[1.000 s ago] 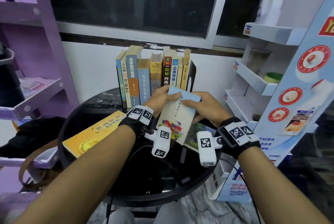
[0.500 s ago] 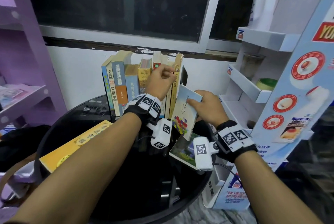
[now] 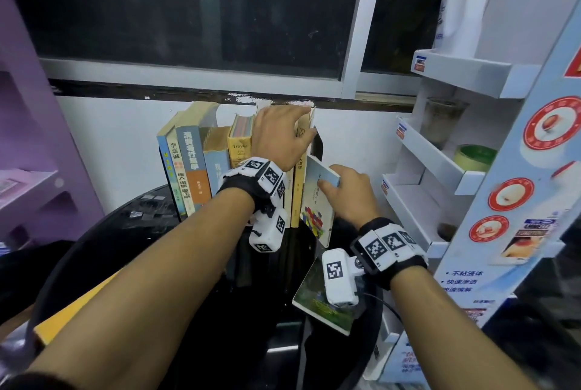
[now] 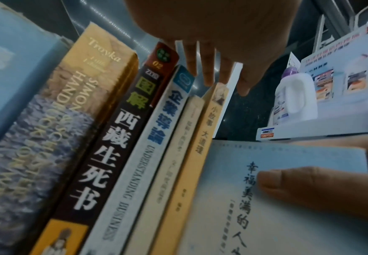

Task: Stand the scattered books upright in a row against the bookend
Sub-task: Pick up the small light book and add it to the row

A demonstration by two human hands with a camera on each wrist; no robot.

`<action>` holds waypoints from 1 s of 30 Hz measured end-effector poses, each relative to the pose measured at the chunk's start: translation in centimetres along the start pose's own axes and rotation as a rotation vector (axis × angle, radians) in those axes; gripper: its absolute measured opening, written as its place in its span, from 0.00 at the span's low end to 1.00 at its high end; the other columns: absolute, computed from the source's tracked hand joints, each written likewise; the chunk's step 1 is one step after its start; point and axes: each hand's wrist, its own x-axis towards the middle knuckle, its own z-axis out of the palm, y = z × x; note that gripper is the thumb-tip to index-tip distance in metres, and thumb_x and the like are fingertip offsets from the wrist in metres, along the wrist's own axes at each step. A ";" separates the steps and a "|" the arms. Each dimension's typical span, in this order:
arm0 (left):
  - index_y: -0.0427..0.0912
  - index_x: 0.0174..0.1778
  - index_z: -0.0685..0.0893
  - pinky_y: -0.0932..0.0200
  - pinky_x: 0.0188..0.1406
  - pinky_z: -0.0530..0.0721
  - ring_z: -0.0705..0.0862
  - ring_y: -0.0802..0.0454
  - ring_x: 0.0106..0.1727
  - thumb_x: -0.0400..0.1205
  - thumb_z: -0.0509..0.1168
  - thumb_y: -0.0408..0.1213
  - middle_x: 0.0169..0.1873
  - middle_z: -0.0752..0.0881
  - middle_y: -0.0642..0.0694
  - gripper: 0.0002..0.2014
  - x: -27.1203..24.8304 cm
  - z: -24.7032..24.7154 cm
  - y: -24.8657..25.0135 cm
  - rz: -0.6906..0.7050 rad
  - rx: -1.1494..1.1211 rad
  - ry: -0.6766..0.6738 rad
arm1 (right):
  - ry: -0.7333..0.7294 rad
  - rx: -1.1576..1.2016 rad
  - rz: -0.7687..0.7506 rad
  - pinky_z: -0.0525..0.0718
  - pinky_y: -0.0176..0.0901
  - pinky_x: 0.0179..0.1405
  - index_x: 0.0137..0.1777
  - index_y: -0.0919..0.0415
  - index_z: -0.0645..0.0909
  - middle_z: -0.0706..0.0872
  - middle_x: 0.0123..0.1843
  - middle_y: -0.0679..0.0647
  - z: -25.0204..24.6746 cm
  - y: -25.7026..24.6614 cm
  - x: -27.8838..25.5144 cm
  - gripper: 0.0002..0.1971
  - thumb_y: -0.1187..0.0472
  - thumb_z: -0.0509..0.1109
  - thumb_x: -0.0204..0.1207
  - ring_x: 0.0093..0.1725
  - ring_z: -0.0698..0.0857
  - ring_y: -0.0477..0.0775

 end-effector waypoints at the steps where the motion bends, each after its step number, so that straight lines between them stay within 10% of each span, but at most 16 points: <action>1: 0.52 0.68 0.82 0.48 0.75 0.64 0.78 0.52 0.69 0.81 0.60 0.57 0.66 0.84 0.53 0.23 0.1 0.1 -0.5 0.016 0.042 -0.035 | 0.004 0.000 0.003 0.76 0.40 0.39 0.50 0.57 0.82 0.88 0.44 0.59 0.5 0.0 0.2 0.08 0.54 0.67 0.80 0.43 0.85 0.61; 17: 0.52 0.57 0.82 0.49 0.60 0.75 0.82 0.51 0.47 0.79 0.61 0.62 0.44 0.87 0.51 0.20 0.5 -0.6 -3.2 0.001 0.062 -0.154 | -0.045 0.127 0.018 0.79 0.38 0.47 0.70 0.57 0.77 0.86 0.59 0.60 3.9 -0.8 1.8 0.17 0.59 0.68 0.81 0.47 0.81 0.52; 30: 0.52 0.61 0.81 0.52 0.60 0.70 0.80 0.48 0.55 0.80 0.62 0.59 0.49 0.87 0.49 0.20 0.2 -1.3 -2.6 -0.017 0.071 -0.198 | -0.242 0.155 0.031 0.85 0.48 0.61 0.76 0.56 0.71 0.84 0.66 0.57 3.8 -1.2 2.9 0.28 0.68 0.73 0.76 0.61 0.86 0.56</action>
